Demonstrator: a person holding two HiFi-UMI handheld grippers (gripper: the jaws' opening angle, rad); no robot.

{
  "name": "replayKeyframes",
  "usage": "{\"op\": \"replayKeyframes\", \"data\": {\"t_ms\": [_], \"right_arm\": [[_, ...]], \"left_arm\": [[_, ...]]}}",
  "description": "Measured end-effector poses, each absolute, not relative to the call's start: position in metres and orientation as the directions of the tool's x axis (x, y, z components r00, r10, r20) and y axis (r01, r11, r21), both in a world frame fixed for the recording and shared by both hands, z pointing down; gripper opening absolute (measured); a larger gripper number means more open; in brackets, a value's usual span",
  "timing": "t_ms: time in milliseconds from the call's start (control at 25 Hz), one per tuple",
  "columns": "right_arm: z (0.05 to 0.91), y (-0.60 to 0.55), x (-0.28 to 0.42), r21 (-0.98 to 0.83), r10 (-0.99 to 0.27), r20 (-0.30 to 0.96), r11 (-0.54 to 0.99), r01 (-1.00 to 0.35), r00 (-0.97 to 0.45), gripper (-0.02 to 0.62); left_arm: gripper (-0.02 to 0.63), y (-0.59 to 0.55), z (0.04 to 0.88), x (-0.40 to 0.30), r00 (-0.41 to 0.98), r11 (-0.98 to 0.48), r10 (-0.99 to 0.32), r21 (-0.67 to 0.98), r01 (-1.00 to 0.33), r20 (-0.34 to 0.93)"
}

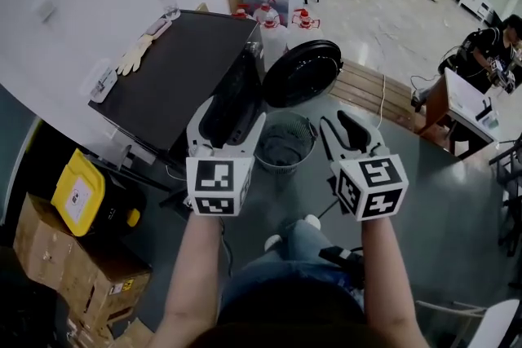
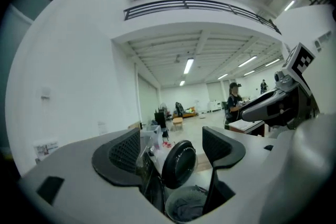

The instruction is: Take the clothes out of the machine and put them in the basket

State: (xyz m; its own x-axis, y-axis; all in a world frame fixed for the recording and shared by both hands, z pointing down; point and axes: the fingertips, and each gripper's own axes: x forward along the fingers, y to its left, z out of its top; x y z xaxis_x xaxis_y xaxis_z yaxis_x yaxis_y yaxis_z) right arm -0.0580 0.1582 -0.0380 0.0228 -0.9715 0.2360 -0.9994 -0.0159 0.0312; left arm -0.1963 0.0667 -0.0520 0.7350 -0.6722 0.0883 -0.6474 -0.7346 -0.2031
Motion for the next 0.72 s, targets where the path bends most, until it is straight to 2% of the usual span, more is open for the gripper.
{"op": "replayKeyframes", "data": {"t_ms": [120, 360, 480, 560, 640, 720], "right_arm": [[-0.059, 0.161, -0.058, 0.084, -0.985, 0.168, -0.014, -0.996, 0.028, 0.135], [-0.089, 0.164, -0.057, 0.19, -0.996, 0.086, -0.011, -0.982, 0.028, 0.135], [-0.104, 0.167, -0.053, 0.218, -0.999, 0.039, -0.012, -0.976, 0.021, 0.124], [-0.114, 0.169, -0.049, 0.225, -1.0, 0.004, -0.021, -0.974, 0.023, 0.089], [-0.122, 0.17, -0.044, 0.23, -1.0, -0.018, -0.028, -0.973, 0.024, 0.003], [-0.129, 0.171, -0.039, 0.23, -0.999, -0.032, -0.017, -0.973, 0.01, 0.002]], "left_arm": [[0.365, 0.073, -0.073, -0.194, 0.76, -0.742, -0.649, -0.24, -0.626, 0.025], [0.356, 0.074, -0.095, -0.195, 0.755, -0.734, -0.655, -0.204, -0.648, -0.041], [0.319, 0.075, -0.104, -0.197, 0.739, -0.718, -0.67, -0.192, -0.669, -0.067], [0.214, 0.076, -0.114, -0.2, 0.714, -0.691, -0.692, -0.19, -0.697, -0.107], [0.012, 0.079, -0.125, -0.204, 0.695, -0.667, -0.702, -0.199, -0.718, -0.158], [0.003, 0.084, -0.131, -0.201, 0.702, -0.668, -0.691, -0.219, -0.711, -0.173]]}}
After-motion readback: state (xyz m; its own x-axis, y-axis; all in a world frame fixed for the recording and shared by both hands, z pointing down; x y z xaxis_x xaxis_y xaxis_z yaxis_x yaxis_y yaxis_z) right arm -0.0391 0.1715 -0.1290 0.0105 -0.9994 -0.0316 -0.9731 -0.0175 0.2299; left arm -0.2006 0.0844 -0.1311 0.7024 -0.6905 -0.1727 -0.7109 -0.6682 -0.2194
